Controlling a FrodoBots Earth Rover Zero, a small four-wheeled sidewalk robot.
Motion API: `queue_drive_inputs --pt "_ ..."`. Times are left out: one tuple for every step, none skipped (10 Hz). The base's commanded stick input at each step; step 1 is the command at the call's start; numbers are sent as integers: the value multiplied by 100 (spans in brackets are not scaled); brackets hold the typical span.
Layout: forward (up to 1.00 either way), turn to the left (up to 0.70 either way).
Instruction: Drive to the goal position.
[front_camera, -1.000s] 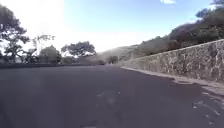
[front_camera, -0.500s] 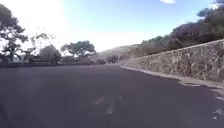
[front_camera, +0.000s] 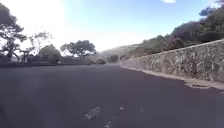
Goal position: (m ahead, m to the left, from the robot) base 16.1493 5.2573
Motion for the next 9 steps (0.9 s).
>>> queue_drive_inputs --pt "70 0" --pt "70 0" --pt "70 0" --pt "70 0" --pt "70 0" --pt "70 0" --pt "70 0" --pt "70 0" --pt "70 0"
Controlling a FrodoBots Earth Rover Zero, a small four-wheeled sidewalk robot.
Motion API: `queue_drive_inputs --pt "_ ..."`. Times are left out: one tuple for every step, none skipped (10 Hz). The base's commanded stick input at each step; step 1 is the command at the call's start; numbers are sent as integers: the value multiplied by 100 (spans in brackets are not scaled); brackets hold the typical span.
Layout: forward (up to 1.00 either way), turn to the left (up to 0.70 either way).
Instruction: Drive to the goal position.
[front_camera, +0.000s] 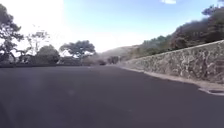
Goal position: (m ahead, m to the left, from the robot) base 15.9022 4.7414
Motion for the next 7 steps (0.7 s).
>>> queue_drive_inputs --pt "70 0" --pt "70 0" --pt "70 0" --pt "70 0" --pt "70 0" --pt "70 0" --pt "70 0"
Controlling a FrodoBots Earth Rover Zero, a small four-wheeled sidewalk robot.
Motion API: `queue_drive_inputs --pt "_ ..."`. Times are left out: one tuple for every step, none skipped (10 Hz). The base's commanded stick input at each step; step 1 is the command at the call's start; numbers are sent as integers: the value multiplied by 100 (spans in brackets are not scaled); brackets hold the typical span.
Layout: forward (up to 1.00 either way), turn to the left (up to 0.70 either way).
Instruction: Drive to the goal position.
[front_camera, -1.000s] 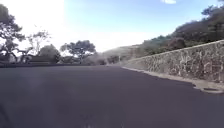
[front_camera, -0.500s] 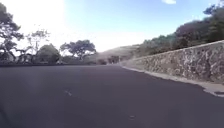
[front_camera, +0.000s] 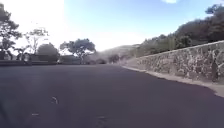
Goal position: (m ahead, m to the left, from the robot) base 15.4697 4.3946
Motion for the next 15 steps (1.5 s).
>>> queue_drive_inputs --pt "70 0" --pt "70 0" --pt "70 0" --pt "70 0" --pt "70 0" --pt "70 0" --pt "70 0" --pt "70 0" --pt "70 0" --pt "70 0" --pt "70 0" --pt "70 0" --pt "70 0" --pt "70 0" --pt "70 0"
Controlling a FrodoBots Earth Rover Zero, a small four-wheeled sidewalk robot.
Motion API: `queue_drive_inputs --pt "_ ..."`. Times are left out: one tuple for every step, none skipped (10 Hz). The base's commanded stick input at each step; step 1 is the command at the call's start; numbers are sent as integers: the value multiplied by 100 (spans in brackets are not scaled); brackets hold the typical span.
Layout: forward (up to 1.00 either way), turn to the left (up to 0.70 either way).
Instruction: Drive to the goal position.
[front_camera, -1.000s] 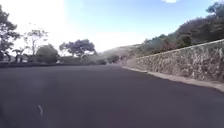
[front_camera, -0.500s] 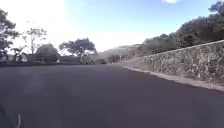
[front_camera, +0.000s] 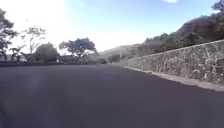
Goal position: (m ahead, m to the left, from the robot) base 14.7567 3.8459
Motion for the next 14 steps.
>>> queue_drive_inputs --pt "70 0" --pt "70 0" --pt "70 0" --pt "70 0" --pt "70 0" --pt "70 0" --pt "70 0" --pt "70 0" --pt "70 0" --pt "70 0" --pt "70 0" --pt "70 0" --pt "70 0" --pt "70 0"
